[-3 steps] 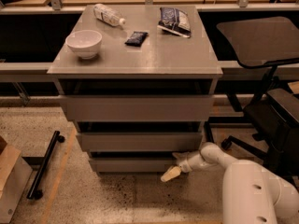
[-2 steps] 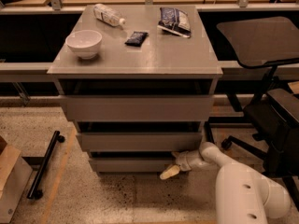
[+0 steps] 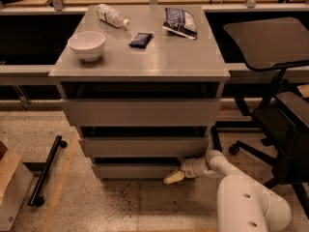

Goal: Open bottom drawer

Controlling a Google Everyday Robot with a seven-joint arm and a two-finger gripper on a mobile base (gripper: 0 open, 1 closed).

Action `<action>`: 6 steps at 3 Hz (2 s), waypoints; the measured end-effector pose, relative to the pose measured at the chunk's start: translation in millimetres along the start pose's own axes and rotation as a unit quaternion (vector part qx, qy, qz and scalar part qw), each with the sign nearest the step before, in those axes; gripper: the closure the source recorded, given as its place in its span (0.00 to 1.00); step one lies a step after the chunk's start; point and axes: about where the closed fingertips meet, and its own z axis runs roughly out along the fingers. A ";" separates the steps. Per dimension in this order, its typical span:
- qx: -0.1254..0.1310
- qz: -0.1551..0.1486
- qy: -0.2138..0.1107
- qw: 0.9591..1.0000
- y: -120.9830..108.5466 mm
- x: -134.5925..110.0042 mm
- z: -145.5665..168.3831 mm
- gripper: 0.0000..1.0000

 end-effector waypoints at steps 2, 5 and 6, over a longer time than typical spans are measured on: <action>0.000 0.001 0.000 1.000 2.6 -3.9 -3.3 0.59; -0.039 0.035 0.028 0.998 56.9 22.5 4.2 0.60; -0.039 0.035 0.028 0.998 56.9 22.5 4.2 0.37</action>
Offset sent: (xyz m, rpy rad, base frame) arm -0.1398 0.0073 -0.0125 -0.0379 0.2228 -0.0304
